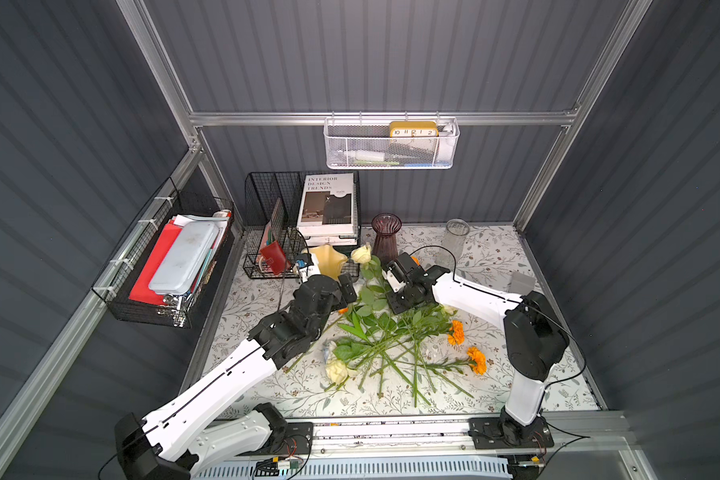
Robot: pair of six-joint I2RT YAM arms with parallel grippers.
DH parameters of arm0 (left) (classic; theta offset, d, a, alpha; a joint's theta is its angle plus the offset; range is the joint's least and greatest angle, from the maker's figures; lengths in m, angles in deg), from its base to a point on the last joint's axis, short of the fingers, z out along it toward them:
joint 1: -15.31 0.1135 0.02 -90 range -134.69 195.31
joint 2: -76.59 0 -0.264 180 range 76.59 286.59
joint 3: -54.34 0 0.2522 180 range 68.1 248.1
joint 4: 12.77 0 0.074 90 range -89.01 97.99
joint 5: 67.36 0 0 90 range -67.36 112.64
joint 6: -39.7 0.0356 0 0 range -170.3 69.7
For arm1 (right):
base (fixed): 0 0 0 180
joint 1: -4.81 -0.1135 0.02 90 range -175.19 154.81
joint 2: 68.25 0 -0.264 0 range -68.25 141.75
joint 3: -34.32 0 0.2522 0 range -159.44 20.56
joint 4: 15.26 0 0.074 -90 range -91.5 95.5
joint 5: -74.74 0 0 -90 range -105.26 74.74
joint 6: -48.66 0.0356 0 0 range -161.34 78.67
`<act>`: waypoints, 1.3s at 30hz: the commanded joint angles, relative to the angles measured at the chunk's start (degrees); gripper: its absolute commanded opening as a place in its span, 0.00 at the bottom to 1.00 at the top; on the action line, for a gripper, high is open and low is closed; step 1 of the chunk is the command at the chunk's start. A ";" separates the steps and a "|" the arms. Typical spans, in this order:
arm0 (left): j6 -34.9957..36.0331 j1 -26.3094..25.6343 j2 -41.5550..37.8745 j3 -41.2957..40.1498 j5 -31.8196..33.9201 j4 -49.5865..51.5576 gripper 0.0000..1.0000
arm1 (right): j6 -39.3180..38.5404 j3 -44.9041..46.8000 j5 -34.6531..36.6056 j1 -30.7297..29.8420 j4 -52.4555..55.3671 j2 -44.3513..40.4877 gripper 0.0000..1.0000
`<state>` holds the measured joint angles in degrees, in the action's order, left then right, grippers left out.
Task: Arrange the flowers in different vases according to their colors
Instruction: Adjust the flower at the center of the board, then pick up the flower at the center of the board.
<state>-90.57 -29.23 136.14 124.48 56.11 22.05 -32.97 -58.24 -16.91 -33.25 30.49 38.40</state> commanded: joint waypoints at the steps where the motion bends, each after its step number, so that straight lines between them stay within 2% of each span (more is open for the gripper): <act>1: 0.35 0.21 -0.93 -1.01 1.24 0.47 0.97 | 0.62 -1.46 -1.08 0.32 -0.78 0.47 0.28; 3: 0.35 0.21 -1.02 -1.09 1.33 0.47 0.97 | 0.50 -1.76 -0.99 0.51 -0.61 0.87 0.31; 12: 0.30 0.19 -1.28 -1.10 1.07 0.47 0.97 | 0.58 -1.99 -1.45 0.55 2.12 0.45 0.31; 21: 0.20 0.15 -1.55 -1.10 0.92 0.65 0.97 | 1.10 6.23 -4.10 0.49 1.01 -4.03 0.31; 26: 0.19 0.17 -0.68 -0.66 0.67 0.21 0.97 | 1.31 6.49 -4.61 0.46 -0.48 -2.38 0.25; 28: 0.37 0.16 -0.49 -0.39 0.64 0.21 0.97 | 1.13 5.18 -4.51 0.48 0.04 -1.48 0.18; 37: 0.40 0.16 -0.84 -0.91 0.80 0.37 0.97 | 0.55 4.36 -5.56 0.52 1.16 -2.33 0.00; 39: 0.43 0.21 -0.90 -1.00 0.89 0.30 0.97 | 0.39 4.10 -5.26 0.47 1.87 -2.29 0.00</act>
<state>-90.55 -29.23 135.53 123.80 56.33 22.07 -32.01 -52.60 -21.74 -32.99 30.99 36.35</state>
